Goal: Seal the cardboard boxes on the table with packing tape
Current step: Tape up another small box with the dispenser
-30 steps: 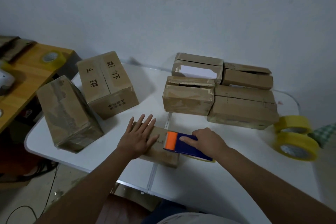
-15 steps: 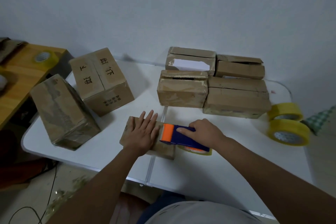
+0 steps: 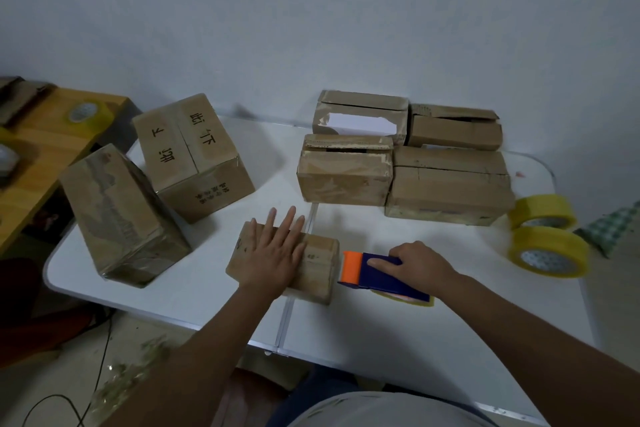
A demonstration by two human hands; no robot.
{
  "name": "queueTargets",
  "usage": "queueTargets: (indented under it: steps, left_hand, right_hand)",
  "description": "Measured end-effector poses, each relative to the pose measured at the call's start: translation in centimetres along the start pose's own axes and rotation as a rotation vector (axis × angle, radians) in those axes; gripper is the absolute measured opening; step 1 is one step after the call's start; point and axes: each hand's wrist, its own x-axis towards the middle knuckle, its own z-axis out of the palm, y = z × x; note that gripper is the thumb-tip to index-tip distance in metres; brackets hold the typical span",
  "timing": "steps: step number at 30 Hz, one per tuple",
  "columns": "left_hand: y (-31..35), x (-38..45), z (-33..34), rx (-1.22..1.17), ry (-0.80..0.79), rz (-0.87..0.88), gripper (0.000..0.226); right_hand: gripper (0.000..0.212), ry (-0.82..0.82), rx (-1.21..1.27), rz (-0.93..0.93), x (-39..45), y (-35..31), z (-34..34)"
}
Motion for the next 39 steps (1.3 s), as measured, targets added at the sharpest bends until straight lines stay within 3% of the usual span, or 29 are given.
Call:
queueTargets:
  steps: [4,10,14,18,39]
  left_hand:
    - [3.5,-0.8,0.6,-0.231,-0.030,-0.026,0.057]
    - [1.1,-0.9,0.7,-0.042,-0.031,0.074,0.059]
    - [3.4,-1.3,1.0,-0.114,-0.067,0.052,0.067]
    - [4.3,-1.5,1.6,-0.135,-0.049,-0.077,0.066]
    - [4.1,-1.5,1.7,-0.177,-0.059,-0.028,0.074]
  right_hand:
    - [0.055,0.017,0.008,0.016,-0.2,-0.6,1.0]
    - [0.060,0.015,0.048,0.065,-0.2,-3.0,2.6]
    - [0.057,0.014,0.089,0.089,-0.3,-3.7,2.8]
    - [0.059,0.014,0.094,0.095,-0.6,-3.6,2.6]
    - [0.058,0.047,0.116,0.046,-3.4,0.4,1.9]
